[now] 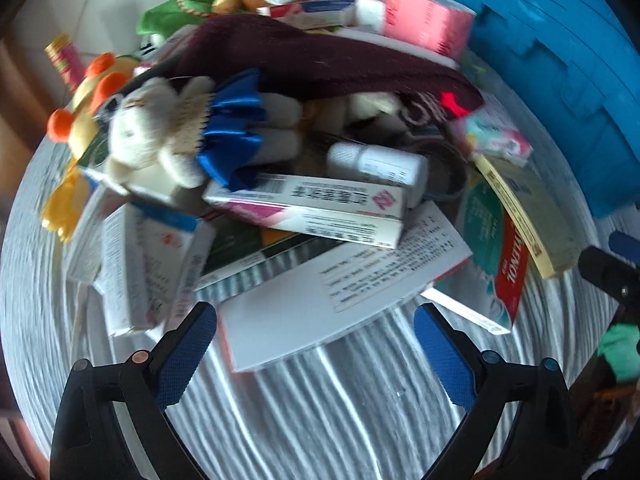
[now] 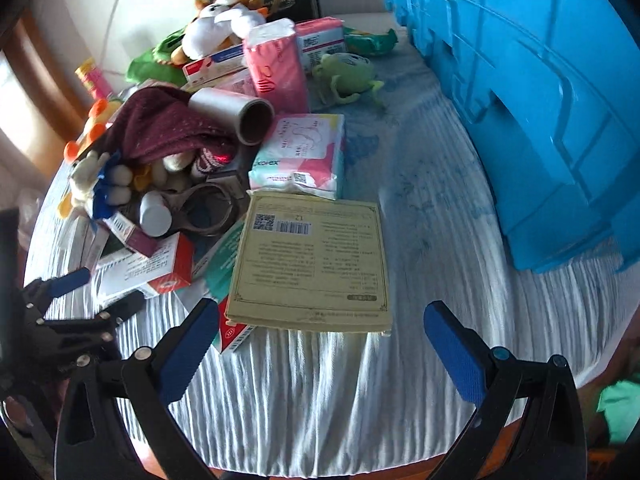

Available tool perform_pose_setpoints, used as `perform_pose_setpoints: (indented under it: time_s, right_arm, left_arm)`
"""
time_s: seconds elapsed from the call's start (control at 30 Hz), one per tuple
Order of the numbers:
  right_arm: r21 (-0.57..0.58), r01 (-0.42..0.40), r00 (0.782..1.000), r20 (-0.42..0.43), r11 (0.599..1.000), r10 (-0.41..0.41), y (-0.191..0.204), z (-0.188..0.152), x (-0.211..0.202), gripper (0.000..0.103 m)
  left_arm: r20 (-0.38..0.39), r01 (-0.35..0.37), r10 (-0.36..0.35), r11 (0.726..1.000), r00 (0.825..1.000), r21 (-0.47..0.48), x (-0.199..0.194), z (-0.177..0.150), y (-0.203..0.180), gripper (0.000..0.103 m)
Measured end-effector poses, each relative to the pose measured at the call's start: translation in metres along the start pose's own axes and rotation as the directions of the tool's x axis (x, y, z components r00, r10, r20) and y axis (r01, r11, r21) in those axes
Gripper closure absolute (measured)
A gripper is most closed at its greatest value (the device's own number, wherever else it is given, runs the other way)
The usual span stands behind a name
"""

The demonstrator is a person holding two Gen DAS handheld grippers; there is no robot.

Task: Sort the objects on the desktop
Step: 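Reach the right tool toward the white ointment box and grasp it while the left tool approaches a white-red box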

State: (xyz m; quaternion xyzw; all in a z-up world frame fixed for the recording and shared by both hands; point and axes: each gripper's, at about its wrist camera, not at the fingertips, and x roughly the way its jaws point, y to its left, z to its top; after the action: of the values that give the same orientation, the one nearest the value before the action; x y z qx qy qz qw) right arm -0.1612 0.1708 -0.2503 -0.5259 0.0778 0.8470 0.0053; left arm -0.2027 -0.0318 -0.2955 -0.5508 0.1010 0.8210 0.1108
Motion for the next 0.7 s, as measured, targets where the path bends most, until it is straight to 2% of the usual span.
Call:
perform_pose_setpoints:
  time_s: [0.1,0.13,0.2,0.27,0.33,0.37,0.4,0.5,0.53,0.63,0.7]
  right_arm:
    - [0.029,0.017,1.000,-0.011,0.999,-0.017,0.005,-0.007,0.002,0.000]
    - [0.037,0.022,1.000,-0.013,0.999,-0.021,0.007,-0.009,0.002,0.000]
    - [0.065,0.027,1.000,-0.013,0.998,-0.026,0.009,-0.013,0.002,0.009]
    - [0.085,0.035,0.999,-0.010,0.996,-0.034,0.013,-0.017,0.001,0.012]
    - [0.097,0.044,0.999,-0.008,0.994,-0.043,0.016,-0.017,0.000,0.018]
    - [0.101,0.046,0.999,-0.005,0.994,-0.046,0.018,-0.017,-0.001,0.024]
    - [0.100,0.046,0.999,-0.002,0.994,-0.046,0.020,-0.016,-0.002,0.025]
    - [0.092,0.042,0.999,0.007,0.995,-0.043,0.026,-0.012,-0.005,0.025]
    - [0.086,0.038,0.999,0.010,0.996,-0.039,0.027,-0.010,-0.006,0.025]
    - [0.035,0.005,1.000,0.022,0.999,-0.006,0.039,0.000,-0.008,0.025]
    - [-0.009,-0.028,0.999,0.019,1.000,0.028,0.049,0.006,-0.006,0.025]
  left_arm:
    - [-0.008,-0.005,0.006,0.999,1.000,0.054,0.011,0.005,-0.003,0.004]
    - [-0.010,-0.008,0.009,0.998,1.000,0.066,0.014,0.008,-0.003,0.012]
    - [-0.013,-0.008,0.009,0.996,1.000,0.083,0.019,0.013,-0.001,0.015]
    - [-0.010,-0.004,0.005,0.995,1.000,0.097,0.019,0.015,0.000,0.020]
    - [-0.007,0.015,-0.014,0.995,1.000,0.099,0.012,0.013,0.002,0.033]
    - [-0.006,0.035,-0.035,0.995,0.999,0.092,0.006,0.012,0.004,0.035]
    - [-0.003,0.052,-0.052,0.995,0.999,0.080,0.000,0.011,0.007,0.039]
    - [0.013,0.078,-0.079,0.996,0.997,0.039,-0.017,0.008,0.017,0.041]
    - [0.025,0.077,-0.077,0.997,0.997,0.016,-0.024,0.007,0.023,0.049]
    - [0.041,0.032,-0.029,0.996,0.999,-0.085,-0.043,0.001,0.051,0.055]
    - [0.025,0.018,-0.015,0.987,1.000,-0.158,-0.047,-0.011,0.068,0.062]
